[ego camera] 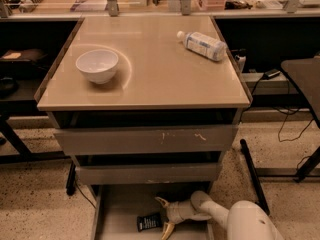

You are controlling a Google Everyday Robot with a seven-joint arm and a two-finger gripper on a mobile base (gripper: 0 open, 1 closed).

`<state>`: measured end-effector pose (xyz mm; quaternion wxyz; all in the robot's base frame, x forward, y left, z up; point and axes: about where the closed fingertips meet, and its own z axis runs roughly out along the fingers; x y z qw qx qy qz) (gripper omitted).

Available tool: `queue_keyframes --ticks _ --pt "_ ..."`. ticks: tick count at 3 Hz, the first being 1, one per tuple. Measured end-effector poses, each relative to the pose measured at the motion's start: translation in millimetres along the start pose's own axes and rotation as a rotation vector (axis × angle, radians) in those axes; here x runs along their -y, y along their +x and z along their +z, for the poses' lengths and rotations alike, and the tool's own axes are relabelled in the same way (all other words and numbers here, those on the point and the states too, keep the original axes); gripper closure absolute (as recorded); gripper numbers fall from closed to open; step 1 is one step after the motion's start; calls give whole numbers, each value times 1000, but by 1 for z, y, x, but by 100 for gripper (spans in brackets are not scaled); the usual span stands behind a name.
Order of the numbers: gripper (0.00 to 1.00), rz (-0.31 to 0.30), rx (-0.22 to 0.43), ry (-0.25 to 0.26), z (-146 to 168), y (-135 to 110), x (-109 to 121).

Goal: Pick rxbar blueberry from bottom drawer and place on counter

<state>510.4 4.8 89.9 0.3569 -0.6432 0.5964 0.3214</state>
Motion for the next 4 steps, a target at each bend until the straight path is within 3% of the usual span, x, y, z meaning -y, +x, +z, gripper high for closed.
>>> queue_keyframes --ticks 4 --pt "88 0 0 0 0 0 0"
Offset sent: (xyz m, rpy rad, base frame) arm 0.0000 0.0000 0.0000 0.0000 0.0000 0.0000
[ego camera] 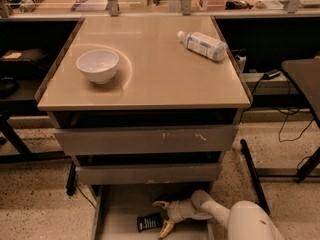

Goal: Pick rxbar blueberry from bottom drawer and place on counter

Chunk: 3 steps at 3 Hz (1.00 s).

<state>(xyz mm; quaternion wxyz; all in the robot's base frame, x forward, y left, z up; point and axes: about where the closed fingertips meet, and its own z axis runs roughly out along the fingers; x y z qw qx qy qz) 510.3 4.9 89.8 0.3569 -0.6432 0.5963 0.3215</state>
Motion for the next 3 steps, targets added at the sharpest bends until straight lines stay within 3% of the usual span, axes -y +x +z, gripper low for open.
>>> queue_keyframes --ticks 1,3 --pt "100 0 0 0 -5 -7 1" --pt "58 0 0 0 -10 -15 1"
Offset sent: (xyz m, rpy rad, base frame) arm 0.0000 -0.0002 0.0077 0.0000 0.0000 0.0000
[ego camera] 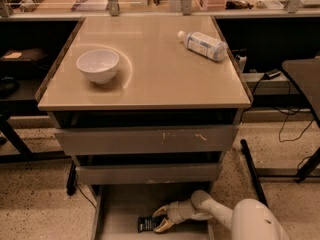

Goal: Pick rxbar blueberry from bottom drawer and place on counter

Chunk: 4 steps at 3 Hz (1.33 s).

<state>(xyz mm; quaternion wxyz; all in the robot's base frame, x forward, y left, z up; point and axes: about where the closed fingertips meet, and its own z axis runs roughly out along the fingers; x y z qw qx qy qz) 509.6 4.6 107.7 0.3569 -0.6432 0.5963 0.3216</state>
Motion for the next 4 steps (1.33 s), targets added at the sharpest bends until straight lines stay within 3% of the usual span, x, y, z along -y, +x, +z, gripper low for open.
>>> queue_keyframes --ticks 1,2,3,4 --pt "37 0 0 0 0 0 0" --pt "28 5 -2 -2 0 1 0" --pt "46 19 -1 4 1 7 1" --pt "71 19 -1 4 -1 4 2"
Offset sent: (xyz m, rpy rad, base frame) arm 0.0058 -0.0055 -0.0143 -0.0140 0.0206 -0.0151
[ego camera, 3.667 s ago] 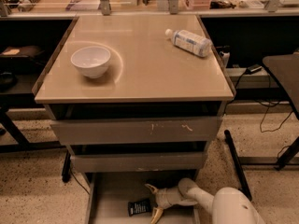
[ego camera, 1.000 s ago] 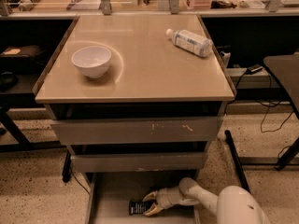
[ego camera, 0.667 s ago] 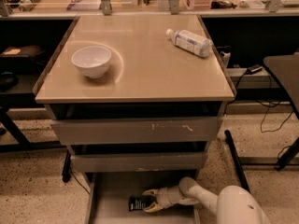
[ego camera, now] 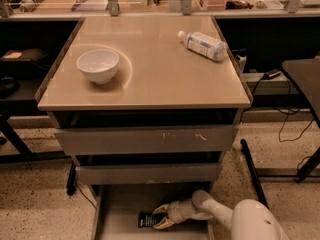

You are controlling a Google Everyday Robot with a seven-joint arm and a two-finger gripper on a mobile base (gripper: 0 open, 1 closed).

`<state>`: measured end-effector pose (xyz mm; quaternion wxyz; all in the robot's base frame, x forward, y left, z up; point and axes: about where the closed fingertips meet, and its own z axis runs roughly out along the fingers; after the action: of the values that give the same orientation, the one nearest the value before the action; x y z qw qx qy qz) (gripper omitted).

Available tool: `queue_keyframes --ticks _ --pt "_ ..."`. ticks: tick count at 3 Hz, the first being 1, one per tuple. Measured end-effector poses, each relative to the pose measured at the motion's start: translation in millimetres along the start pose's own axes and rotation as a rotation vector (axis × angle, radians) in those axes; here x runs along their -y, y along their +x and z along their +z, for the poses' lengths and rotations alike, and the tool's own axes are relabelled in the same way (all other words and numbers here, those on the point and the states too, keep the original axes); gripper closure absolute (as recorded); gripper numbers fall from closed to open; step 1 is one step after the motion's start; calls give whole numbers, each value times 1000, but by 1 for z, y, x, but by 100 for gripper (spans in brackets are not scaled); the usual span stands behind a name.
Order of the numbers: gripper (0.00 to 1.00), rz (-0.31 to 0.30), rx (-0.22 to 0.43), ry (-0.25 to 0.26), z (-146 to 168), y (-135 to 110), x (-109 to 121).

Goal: Pick rxbar blueberry from bottom drawer and place on counter

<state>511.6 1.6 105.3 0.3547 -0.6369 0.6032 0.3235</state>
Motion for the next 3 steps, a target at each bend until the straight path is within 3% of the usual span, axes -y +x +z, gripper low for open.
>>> queue_keyframes --ticks 1,3 --pt "94 0 0 0 0 0 0" --pt "100 -1 -3 -4 2 -2 -3"
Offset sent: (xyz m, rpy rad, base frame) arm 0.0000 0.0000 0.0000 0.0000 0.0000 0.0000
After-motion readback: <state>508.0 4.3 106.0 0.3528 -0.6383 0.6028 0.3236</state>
